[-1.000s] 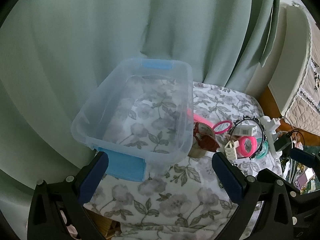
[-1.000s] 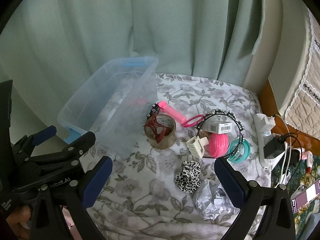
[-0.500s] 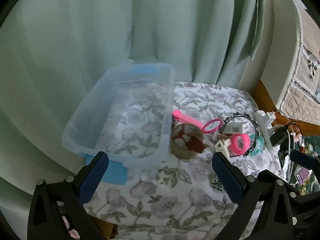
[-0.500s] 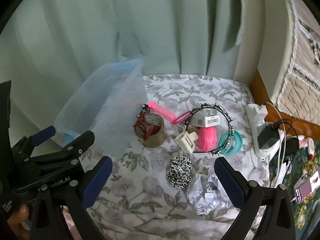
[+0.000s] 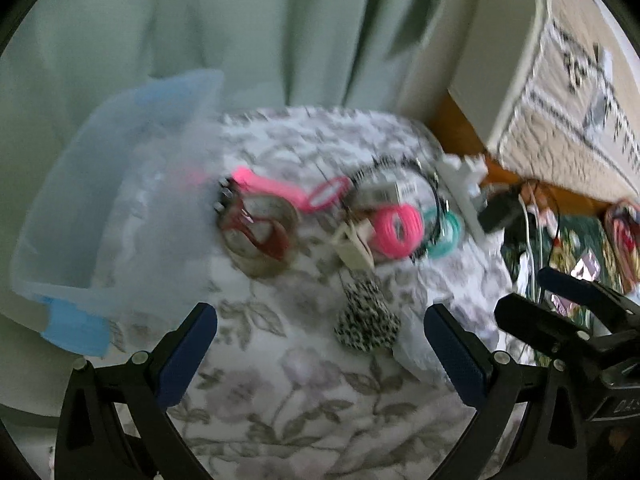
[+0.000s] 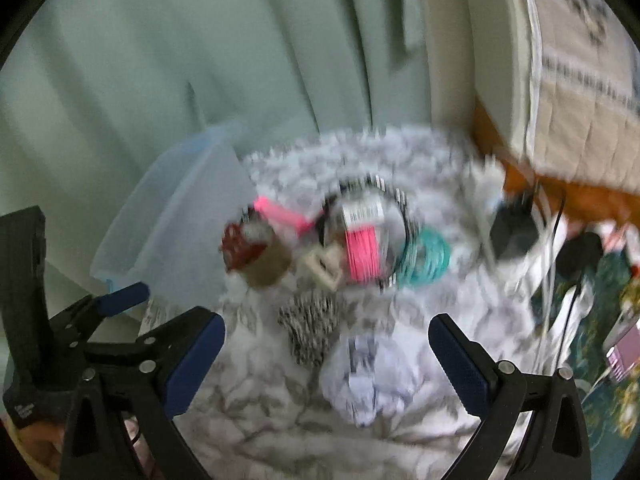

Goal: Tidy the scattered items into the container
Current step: 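Grasp the leopard scrunchie with the left tool while the right tool grasps the crumpled paper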

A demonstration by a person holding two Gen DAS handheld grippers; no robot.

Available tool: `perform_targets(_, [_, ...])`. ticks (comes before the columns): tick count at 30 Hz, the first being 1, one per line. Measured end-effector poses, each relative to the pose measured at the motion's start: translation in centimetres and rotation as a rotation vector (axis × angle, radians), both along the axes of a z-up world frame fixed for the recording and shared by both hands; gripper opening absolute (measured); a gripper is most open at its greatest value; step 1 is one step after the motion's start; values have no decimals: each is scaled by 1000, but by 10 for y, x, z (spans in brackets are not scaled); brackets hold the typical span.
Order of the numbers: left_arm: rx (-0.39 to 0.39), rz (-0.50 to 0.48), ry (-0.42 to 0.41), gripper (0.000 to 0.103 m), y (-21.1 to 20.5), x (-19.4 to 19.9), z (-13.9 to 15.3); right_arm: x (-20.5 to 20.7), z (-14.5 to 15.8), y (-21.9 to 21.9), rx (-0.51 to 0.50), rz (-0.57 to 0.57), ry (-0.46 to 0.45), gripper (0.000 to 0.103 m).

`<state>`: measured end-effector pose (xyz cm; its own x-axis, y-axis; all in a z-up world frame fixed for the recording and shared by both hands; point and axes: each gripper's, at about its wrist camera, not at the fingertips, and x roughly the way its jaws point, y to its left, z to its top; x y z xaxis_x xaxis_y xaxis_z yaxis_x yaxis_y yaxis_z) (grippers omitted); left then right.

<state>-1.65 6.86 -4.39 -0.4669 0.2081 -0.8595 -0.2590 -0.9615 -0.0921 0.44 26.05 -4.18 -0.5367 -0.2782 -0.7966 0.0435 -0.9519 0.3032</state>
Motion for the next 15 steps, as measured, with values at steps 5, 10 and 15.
perform_targets(5, [-18, -7, -95, 103, 14, -8, -28, 3, -30, 12, 30, -23, -68, 103])
perform_targets(10, [-55, -19, -159, 102, 23, -20, -55, 3, -52, 7, 72, 14, -92, 103])
perform_targets(15, [-68, -38, -225, 92, 27, -29, -82, -4, -85, 8, 87, 21, -182, 103])
